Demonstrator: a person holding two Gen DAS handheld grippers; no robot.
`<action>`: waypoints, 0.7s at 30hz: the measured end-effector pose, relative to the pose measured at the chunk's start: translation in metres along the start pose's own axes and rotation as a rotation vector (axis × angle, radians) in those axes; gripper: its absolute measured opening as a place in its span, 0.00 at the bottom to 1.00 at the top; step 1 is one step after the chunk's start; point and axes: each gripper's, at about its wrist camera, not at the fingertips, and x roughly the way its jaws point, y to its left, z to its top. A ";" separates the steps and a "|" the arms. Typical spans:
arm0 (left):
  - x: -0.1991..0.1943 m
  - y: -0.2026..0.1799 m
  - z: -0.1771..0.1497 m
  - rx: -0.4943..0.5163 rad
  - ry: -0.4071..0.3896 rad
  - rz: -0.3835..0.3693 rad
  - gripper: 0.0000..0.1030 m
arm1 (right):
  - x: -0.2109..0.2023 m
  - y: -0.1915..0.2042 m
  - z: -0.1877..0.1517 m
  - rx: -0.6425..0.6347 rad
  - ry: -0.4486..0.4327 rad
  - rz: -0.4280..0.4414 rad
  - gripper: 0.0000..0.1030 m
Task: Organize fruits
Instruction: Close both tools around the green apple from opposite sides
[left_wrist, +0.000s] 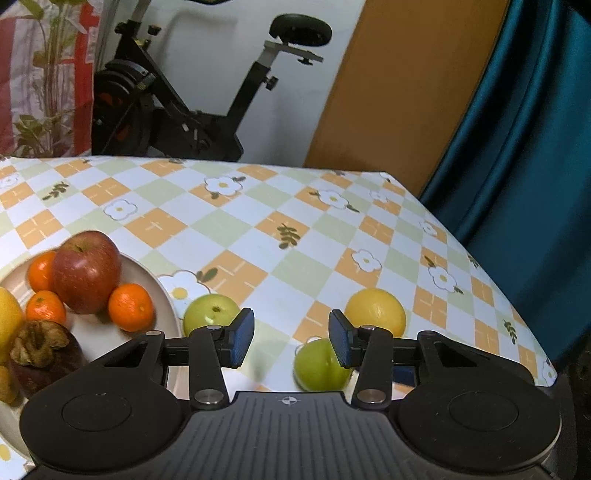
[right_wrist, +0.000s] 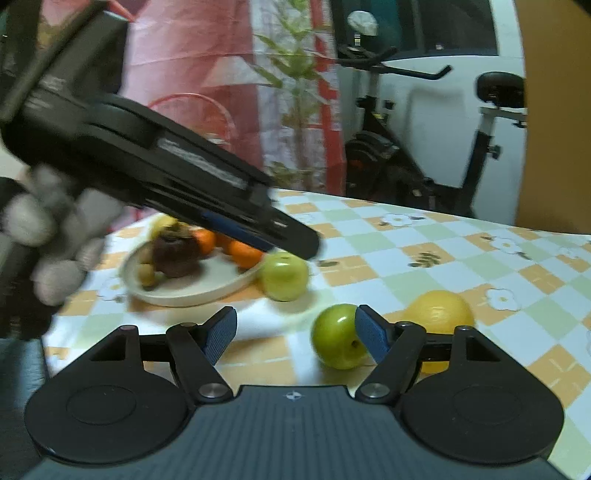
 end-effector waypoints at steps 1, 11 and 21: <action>0.002 0.000 0.000 -0.001 0.006 -0.002 0.46 | -0.001 0.002 0.000 -0.009 0.002 0.009 0.65; 0.022 -0.003 -0.012 -0.024 0.075 -0.070 0.46 | -0.002 -0.010 -0.006 0.042 0.059 -0.049 0.66; 0.020 -0.002 -0.031 -0.055 0.076 -0.078 0.47 | 0.017 -0.001 -0.009 0.011 0.096 -0.059 0.50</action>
